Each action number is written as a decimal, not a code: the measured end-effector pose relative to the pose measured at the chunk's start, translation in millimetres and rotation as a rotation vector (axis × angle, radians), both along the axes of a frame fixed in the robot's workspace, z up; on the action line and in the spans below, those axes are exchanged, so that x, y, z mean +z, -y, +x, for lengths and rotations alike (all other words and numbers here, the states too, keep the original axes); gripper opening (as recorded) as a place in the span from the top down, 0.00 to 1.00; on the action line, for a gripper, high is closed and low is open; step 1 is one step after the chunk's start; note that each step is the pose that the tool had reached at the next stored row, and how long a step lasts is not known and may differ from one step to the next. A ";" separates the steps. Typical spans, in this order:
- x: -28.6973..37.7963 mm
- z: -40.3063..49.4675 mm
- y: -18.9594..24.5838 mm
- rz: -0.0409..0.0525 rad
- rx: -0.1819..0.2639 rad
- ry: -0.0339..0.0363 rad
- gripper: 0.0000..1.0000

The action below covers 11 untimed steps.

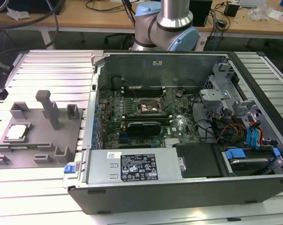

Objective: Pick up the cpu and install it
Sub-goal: 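Reach for the cpu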

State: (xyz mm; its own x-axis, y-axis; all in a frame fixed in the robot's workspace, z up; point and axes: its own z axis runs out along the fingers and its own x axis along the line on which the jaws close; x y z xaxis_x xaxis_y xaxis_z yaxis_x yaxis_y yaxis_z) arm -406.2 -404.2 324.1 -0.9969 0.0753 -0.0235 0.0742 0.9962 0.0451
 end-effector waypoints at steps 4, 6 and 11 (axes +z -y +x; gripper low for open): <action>-8.7 -5.9 1.0 0.0000 0.000 0.0001 0.89; -13.4 -6.8 2.4 0.0001 0.000 0.0000 0.89; -19.7 -6.9 5.5 0.0000 0.000 -0.0001 0.89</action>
State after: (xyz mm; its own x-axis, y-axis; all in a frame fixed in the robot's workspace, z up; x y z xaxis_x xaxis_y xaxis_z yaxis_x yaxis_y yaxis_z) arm -413.1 -409.6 304.3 -0.9969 0.0754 -0.0235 0.0743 0.9962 0.0451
